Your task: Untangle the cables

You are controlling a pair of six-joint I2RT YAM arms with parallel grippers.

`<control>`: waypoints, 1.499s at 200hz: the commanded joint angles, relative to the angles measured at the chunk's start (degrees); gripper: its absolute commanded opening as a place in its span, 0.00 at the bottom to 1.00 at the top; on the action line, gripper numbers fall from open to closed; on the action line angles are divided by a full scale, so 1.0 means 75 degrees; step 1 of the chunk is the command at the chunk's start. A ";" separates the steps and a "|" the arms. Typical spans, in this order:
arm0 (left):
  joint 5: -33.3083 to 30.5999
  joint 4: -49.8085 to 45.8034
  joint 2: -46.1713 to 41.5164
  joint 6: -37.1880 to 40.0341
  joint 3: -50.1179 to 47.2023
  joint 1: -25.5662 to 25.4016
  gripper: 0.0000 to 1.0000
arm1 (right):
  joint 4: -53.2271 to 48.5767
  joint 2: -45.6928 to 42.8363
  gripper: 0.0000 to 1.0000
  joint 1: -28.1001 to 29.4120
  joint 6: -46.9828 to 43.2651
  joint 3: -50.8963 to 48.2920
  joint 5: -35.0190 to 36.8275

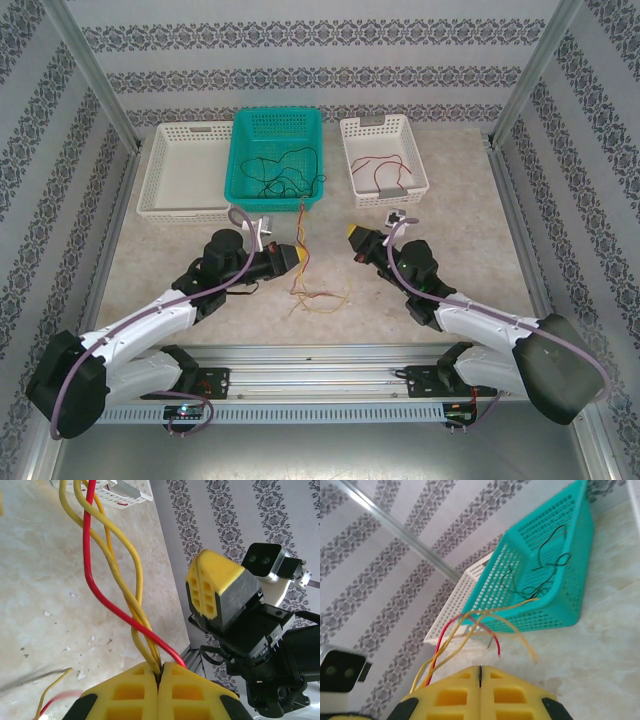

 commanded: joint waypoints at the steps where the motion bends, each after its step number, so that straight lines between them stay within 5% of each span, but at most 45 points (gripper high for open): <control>1: 0.0160 -0.0179 -0.0131 0.0286 -0.0047 -0.0066 0.00 | -0.0134 -0.0261 0.00 -0.0209 0.0237 -0.0321 0.0224; 46: 0.0154 0.0038 0.0056 0.0191 -0.0063 -0.0066 0.00 | 0.0011 0.0332 0.00 0.0396 -0.0361 0.0417 -0.1351; 74: -0.0063 0.0339 0.0080 -0.0081 -0.0116 -0.0065 0.00 | 0.0768 0.1065 0.25 0.0677 -0.0194 0.0486 -0.1912; 124: -0.0214 0.1191 0.0189 -0.0762 -0.0077 -0.0066 0.00 | 0.1644 0.1953 0.37 0.1060 -0.0212 0.0615 -0.2674; 172: -0.0166 0.2652 0.0485 -0.1783 -0.0254 -0.0056 0.00 | 0.2182 0.2272 0.40 0.1216 -0.0445 0.0470 -0.2948; 241: -0.0305 0.3207 0.0446 -0.2243 -0.0121 -0.0037 0.00 | 0.4377 0.3605 0.41 0.1268 0.0148 0.0312 -0.3602; 300: -0.0456 0.3314 0.0439 -0.2286 -0.0001 -0.0037 0.00 | 0.4385 0.3755 0.44 0.1792 -0.0543 0.0480 -0.3393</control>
